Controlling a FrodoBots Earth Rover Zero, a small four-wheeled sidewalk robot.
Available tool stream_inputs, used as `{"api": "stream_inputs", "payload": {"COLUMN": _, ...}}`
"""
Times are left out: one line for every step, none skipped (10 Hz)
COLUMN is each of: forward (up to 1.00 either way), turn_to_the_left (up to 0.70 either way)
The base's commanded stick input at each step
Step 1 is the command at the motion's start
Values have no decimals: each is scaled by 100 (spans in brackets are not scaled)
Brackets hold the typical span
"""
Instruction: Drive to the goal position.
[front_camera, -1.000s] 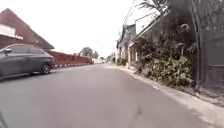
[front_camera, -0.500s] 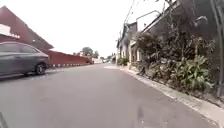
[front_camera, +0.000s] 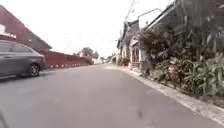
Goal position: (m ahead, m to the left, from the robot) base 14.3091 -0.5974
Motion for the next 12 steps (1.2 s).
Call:
{"api": "stream_inputs", "payload": {"forward": 100, "turn_to_the_left": 0}}
{"api": "stream_inputs", "payload": {"forward": 100, "turn_to_the_left": 0}}
{"api": "stream_inputs", "payload": {"forward": 100, "turn_to_the_left": 0}}
{"api": "stream_inputs", "payload": {"forward": 100, "turn_to_the_left": 0}}
{"api": "stream_inputs", "payload": {"forward": 100, "turn_to_the_left": 0}}
{"api": "stream_inputs", "payload": {"forward": 100, "turn_to_the_left": 0}}
{"api": "stream_inputs", "payload": {"forward": 100, "turn_to_the_left": 0}}
{"api": "stream_inputs", "payload": {"forward": 100, "turn_to_the_left": 0}}
{"api": "stream_inputs", "payload": {"forward": 100, "turn_to_the_left": 0}}
{"api": "stream_inputs", "payload": {"forward": 100, "turn_to_the_left": 0}}
{"api": "stream_inputs", "payload": {"forward": 100, "turn_to_the_left": 0}}
{"api": "stream_inputs", "payload": {"forward": 100, "turn_to_the_left": 0}}
